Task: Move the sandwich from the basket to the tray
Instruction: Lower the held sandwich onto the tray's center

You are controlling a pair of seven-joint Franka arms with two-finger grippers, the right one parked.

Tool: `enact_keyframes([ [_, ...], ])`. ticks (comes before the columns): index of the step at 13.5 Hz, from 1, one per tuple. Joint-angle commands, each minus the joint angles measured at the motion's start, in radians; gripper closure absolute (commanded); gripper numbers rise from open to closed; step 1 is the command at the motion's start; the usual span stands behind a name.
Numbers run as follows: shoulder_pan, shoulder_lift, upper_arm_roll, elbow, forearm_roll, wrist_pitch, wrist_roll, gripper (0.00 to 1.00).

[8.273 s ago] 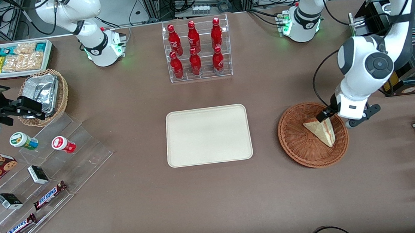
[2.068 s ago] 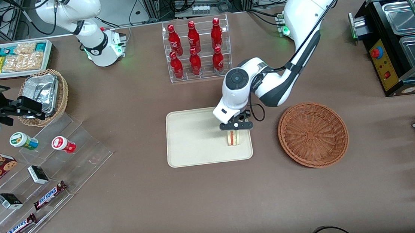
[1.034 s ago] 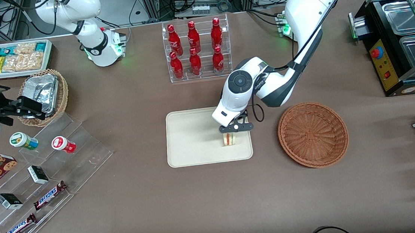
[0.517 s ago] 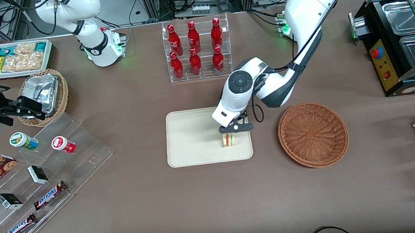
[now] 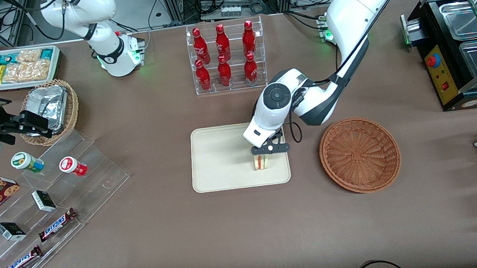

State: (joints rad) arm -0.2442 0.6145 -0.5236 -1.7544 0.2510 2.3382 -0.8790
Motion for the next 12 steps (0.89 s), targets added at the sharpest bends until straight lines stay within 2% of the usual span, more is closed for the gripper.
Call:
enact_keyframes([
  [1, -0.009, 0.013, 0.0, 0.023, 0.001, 0.003, 0.0, 0.5],
  [2, -0.009, 0.013, 0.002, 0.023, 0.002, 0.003, 0.005, 0.36],
  [4, -0.009, 0.011, 0.002, 0.023, 0.004, 0.003, 0.003, 0.0],
  [9, -0.009, 0.001, 0.002, 0.021, -0.002, 0.0, -0.011, 0.0],
  [12, 0.002, -0.053, 0.002, 0.009, -0.015, -0.034, -0.014, 0.0],
])
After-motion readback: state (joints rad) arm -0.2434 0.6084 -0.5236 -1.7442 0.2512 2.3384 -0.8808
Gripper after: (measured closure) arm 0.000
